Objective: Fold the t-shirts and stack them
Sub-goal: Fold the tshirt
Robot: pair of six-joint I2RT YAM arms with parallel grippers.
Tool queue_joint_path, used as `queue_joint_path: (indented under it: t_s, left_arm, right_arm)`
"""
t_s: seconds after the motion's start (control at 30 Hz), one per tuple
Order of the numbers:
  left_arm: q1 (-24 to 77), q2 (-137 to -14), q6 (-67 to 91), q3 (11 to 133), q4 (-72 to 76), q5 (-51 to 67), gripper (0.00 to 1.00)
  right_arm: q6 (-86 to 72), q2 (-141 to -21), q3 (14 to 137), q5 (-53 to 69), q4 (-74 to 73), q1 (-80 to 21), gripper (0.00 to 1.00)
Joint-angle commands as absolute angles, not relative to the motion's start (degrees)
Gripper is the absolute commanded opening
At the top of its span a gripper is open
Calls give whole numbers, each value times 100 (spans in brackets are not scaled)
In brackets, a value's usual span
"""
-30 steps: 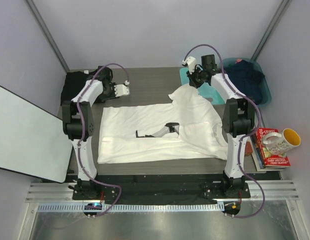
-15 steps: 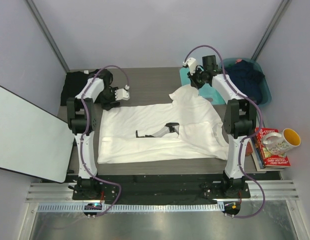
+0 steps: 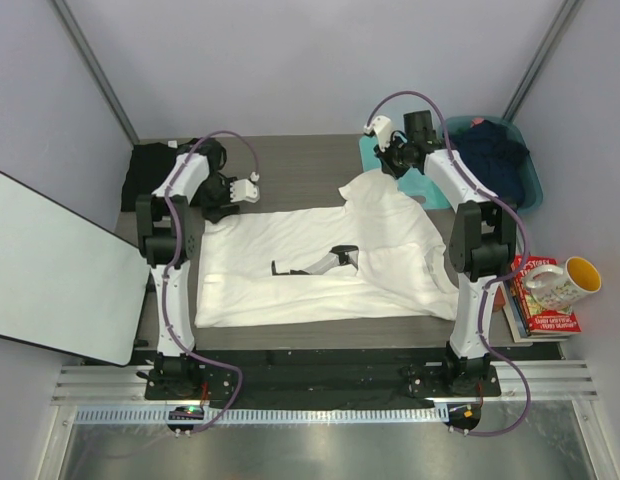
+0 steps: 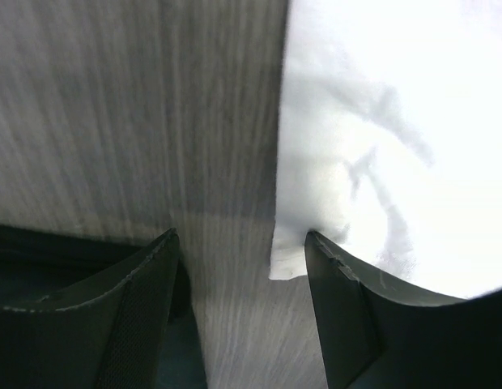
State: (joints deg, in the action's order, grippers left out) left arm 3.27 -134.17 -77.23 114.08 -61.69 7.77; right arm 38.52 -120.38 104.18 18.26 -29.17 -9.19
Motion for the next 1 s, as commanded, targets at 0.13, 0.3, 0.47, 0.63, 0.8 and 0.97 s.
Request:
queue_joint_path:
  t_s: [0.13, 0.3, 0.47, 0.63, 0.8, 0.97]
  left_arm:
    - [325, -13562, -7866, 11049, -6891, 791, 53]
    - [351, -13465, -7638, 10872, -6522, 800, 0]
    - [352, -13299, -7480, 10820, -6294, 782, 0]
    - [352, -12833, -7260, 10600, -5608, 870, 0]
    - [360, -12350, -7181, 10608, -5502, 1160, 0]
    - [369, -11971, -7111, 10460, -5327, 1213, 0]
  right_arm:
    - [3973, -11654, 10441, 1758, -2821, -1002, 1]
    - [3999, -11637, 10433, 1749, -2813, -1020, 1]
    - [3990, -11584, 10380, 1731, -2812, -1046, 1]
    - [4034, -11452, 10196, 1723, -2786, -1046, 1]
    - [4043, -11329, 10055, 1696, -2707, -1046, 1]
    - [4087, -11206, 9923, 1687, -2672, -1046, 1]
